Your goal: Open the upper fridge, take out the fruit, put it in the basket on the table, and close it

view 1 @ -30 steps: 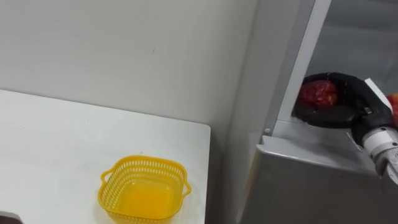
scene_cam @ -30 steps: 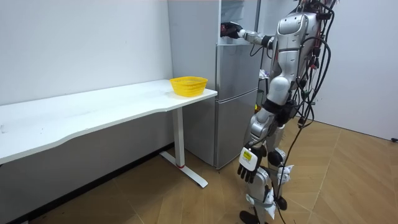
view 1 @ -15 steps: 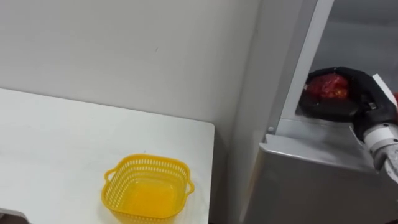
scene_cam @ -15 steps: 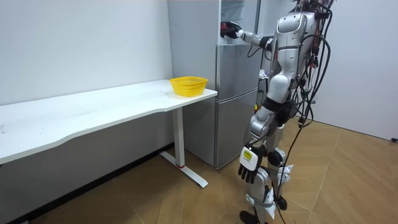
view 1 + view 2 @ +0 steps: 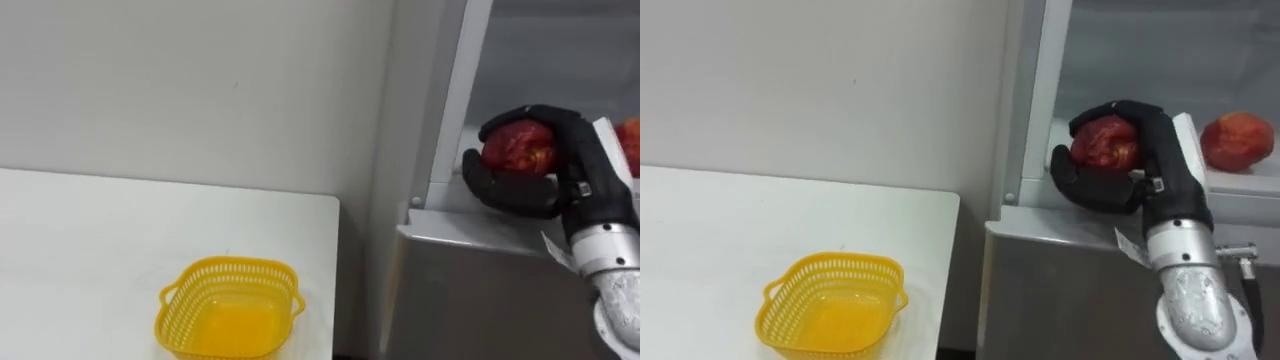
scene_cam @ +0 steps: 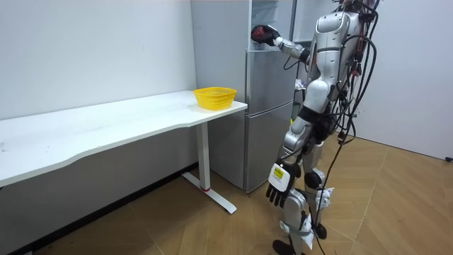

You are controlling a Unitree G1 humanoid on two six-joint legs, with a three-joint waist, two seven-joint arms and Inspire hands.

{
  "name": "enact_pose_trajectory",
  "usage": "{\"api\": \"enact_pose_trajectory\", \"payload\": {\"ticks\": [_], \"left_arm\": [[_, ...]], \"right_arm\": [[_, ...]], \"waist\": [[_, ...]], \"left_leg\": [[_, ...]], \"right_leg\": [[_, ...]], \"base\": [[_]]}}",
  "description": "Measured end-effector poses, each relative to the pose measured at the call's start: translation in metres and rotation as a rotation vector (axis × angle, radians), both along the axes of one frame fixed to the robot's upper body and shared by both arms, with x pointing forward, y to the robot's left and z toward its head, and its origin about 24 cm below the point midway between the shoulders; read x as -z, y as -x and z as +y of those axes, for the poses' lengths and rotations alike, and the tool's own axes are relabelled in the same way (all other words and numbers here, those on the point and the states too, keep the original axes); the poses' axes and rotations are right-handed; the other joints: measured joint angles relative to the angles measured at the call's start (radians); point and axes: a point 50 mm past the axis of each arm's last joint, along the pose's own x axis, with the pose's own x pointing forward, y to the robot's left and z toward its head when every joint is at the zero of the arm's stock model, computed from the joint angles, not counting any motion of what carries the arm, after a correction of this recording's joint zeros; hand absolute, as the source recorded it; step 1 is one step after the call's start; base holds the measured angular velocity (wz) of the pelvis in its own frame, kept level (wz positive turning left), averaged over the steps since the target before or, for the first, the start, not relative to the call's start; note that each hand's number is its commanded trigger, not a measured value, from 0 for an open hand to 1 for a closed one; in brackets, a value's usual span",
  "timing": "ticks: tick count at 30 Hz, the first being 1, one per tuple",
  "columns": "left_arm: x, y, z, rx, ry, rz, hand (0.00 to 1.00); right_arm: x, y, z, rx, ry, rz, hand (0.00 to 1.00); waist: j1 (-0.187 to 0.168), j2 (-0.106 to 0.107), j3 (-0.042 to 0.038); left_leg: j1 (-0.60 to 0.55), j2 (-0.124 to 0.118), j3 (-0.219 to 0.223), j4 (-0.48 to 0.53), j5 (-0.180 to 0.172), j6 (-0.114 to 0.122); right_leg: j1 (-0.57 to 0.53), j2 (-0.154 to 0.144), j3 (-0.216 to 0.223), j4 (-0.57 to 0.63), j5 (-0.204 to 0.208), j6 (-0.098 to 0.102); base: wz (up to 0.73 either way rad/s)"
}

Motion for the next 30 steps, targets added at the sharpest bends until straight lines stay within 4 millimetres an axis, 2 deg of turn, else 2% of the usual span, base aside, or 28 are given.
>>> {"api": "enact_pose_trajectory", "payload": {"ticks": [3, 8, 15, 17, 19, 21, 23, 25, 30], "left_arm": [[0.0, 0.004, -0.001, -0.001, -0.002, -0.002, 0.0], [0.001, 0.003, -0.002, 0.01, 0.002, -0.001, 0.0], [0.003, -0.006, -0.005, 0.046, 0.015, -0.004, 0.0], [0.003, -0.009, -0.006, 0.057, 0.021, -0.011, 0.0], [0.003, -0.011, -0.006, 0.06, 0.022, -0.018, 0.0], [0.002, -0.011, -0.005, 0.068, 0.019, -0.018, 0.0], [0.002, -0.013, -0.004, 0.072, 0.017, -0.023, 0.0], [0.002, -0.016, -0.004, 0.082, 0.018, -0.028, 0.0], [0.002, -0.023, -0.007, 0.118, 0.022, -0.033, 0.0]], "right_arm": [[-0.009, 0.008, 0.004, 0.015, -0.003, -0.073, 1.0], [-0.034, 0.025, 0.02, 0.038, 0.131, -0.26, 1.0], [-0.052, 0.044, 0.045, 0.016, 0.314, -0.418, 1.0], [-0.057, 0.05, 0.051, 0.0, 0.361, -0.463, 1.0], [-0.06, 0.054, 0.057, -0.03, 0.368, -0.483, 1.0], [-0.059, 0.055, 0.064, -0.072, 0.38, -0.485, 1.0], [-0.056, 0.055, 0.072, -0.116, 0.399, -0.465, 1.0], [-0.051, 0.054, 0.081, -0.18, 0.426, -0.429, 1.0], [-0.044, 0.051, 0.104, -0.305, 0.453, -0.38, 1.0]], "waist": [[-0.015, 0.0, 0.0001], [-0.021, 0.004, 0.0025], [-0.017, -0.012, 0.002], [-0.011, -0.02, 0.0049], [0.008, -0.025, 0.0054], [0.012, -0.03, 0.0082], [0.017, -0.035, 0.012], [0.037, -0.039, 0.0139], [0.066, -0.043, 0.0121]], "left_leg": [[0.001, 0.0, 0.0, 0.001, 0.0, 0.0], [0.0, 0.0, 0.009, -0.003, 0.0, 0.0], [0.001, 0.0, 0.014, -0.019, 0.001, 0.001], [0.001, 0.0, 0.017, -0.019, 0.001, 0.001], [0.002, 0.001, 0.026, -0.021, 0.001, 0.001], [0.0, 0.001, 0.024, -0.021, 0.001, 0.001], [-0.001, 0.001, 0.023, -0.021, 0.001, 0.001], [-0.003, 0.001, 0.023, -0.021, 0.001, 0.001], [-0.01, 0.001, 0.019, -0.017, 0.001, 0.001]], "right_leg": [[0.001, 0.0, 0.001, 0.0, 0.0, 0.0], [-0.005, 0.0, 0.009, 0.004, 0.0, 0.0], [-0.011, 0.001, 0.015, 0.002, 0.0, 0.0], [-0.013, 0.002, 0.024, 0.002, 0.0, 0.0], [-0.02, 0.003, 0.031, 0.001, 0.0, 0.0], [-0.02, 0.003, 0.031, 0.001, 0.0, 0.0], [-0.019, 0.003, 0.03, 0.0, 0.0, 0.0], [-0.022, 0.003, 0.031, -0.001, 0.0, 0.0], [-0.028, 0.003, 0.027, 0.0, 0.0, 0.0]], "base": [[0.0], [-0.05], [-0.02], [-0.04], [-0.12], [-0.04], [0.0], [0.0], [0.03]]}}
